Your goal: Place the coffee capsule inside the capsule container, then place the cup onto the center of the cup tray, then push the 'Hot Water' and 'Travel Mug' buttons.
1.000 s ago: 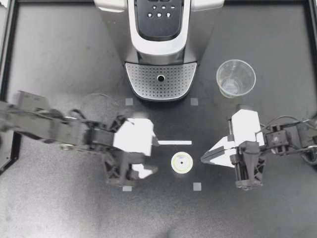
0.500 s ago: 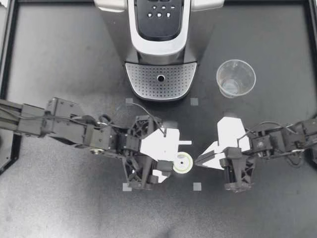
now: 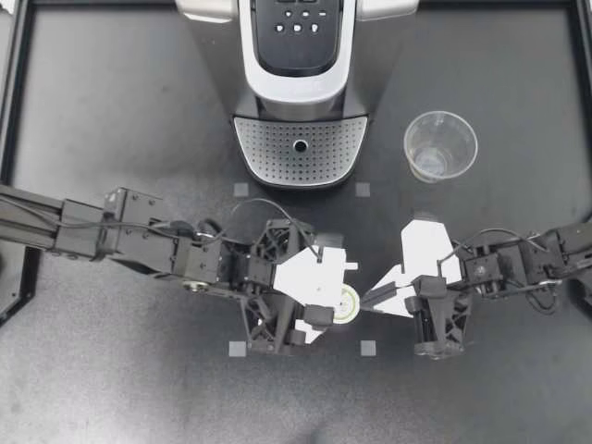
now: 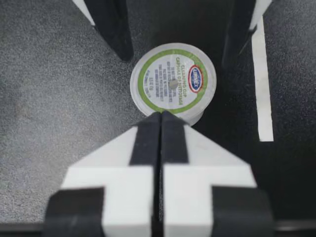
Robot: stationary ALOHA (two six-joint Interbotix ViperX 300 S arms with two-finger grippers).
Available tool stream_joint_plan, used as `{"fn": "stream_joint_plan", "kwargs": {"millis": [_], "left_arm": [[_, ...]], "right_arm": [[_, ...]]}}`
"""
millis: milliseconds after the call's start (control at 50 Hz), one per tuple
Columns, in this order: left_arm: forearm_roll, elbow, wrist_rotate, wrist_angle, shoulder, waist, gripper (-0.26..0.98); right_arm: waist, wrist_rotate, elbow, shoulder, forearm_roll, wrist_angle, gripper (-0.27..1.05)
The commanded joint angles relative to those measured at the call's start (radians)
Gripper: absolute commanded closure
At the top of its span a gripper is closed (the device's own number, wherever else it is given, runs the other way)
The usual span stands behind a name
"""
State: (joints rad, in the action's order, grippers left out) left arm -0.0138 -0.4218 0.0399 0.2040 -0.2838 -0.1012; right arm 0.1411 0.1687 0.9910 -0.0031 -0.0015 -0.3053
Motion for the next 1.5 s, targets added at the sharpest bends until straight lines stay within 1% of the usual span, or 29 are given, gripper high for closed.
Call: {"fn": "stream_joint_plan", "kwargs": {"millis": [0, 320, 860, 1240, 1320, 1480], "left_arm": [[-0.003, 0.028, 0.003, -0.009, 0.014, 0.0, -0.04], [-0.002, 0.044, 0.023, -0.021, -0.005, 0.014, -0.04], [-0.002, 0.077, 0.025, -0.021, -0.04, 0.012, -0.04], [-0.002, 0.08, 0.025, -0.021, -0.04, 0.012, -0.03], [-0.002, 0.08, 0.025, -0.021, -0.037, 0.012, -0.02], [-0.002, 0.081, 0.023, -0.02, -0.034, 0.012, 0.05]], "right_arm": [[0.008, -0.002, -0.018, -0.003, -0.002, -0.011, 0.73], [0.008, -0.003, -0.029, 0.015, -0.002, -0.012, 0.73], [0.008, -0.006, -0.031, 0.021, -0.002, -0.021, 0.73], [0.008, -0.006, -0.031, 0.021, -0.002, -0.023, 0.73], [0.008, -0.006, -0.031, 0.021, -0.002, -0.023, 0.73], [0.008, -0.006, -0.034, 0.026, 0.0, -0.023, 0.73]]}}
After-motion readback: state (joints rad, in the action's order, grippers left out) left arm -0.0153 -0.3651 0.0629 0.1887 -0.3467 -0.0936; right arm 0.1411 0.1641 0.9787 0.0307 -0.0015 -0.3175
